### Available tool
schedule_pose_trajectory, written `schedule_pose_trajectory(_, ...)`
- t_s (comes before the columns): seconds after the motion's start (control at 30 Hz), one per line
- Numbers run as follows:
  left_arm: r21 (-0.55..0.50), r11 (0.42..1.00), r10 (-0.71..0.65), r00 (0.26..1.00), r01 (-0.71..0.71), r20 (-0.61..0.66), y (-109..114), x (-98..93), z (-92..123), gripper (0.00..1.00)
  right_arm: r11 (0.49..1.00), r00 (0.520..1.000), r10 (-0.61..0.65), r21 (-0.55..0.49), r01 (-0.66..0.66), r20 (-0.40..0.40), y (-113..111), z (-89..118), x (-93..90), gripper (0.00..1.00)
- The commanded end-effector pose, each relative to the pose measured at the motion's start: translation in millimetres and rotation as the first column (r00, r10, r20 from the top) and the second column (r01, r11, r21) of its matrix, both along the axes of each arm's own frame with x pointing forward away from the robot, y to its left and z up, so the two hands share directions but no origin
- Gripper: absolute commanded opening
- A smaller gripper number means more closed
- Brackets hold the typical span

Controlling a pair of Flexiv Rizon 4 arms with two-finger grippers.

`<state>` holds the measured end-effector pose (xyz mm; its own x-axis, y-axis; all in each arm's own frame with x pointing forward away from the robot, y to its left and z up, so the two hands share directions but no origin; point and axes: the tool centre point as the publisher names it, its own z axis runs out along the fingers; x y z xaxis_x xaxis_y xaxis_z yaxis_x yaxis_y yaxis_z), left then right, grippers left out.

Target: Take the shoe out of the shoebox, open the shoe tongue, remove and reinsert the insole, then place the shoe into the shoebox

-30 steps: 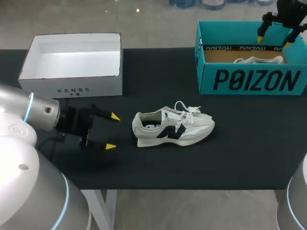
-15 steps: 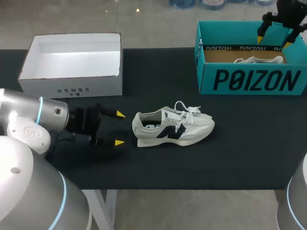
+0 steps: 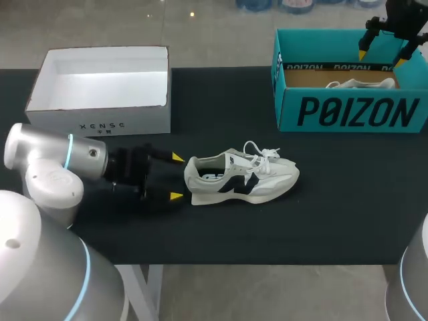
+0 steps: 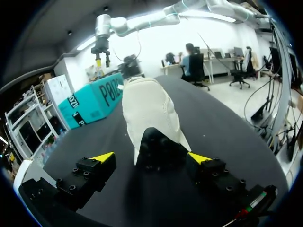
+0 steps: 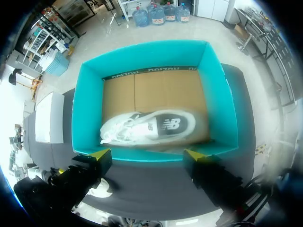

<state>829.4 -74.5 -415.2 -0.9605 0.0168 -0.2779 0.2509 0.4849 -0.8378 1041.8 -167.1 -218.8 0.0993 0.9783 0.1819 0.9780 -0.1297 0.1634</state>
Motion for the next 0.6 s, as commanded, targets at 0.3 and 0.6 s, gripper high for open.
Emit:
schedule_pose_trajectory(0.3,-0.003,1.000,-0.025,1.000,0.025,0.000,-20,8.5,-9,1.00,1.000,1.000,-0.001,-0.001,0.001,-0.001,0,0,0.4,1.00)
schedule_pose_trajectory(0.6,-0.004,1.000,-0.005,1.000,0.005,0.004,-14,16.2,-8,1.00,1.000,1.000,-0.001,-0.001,0.001,-0.001,0,0,0.4,1.00)
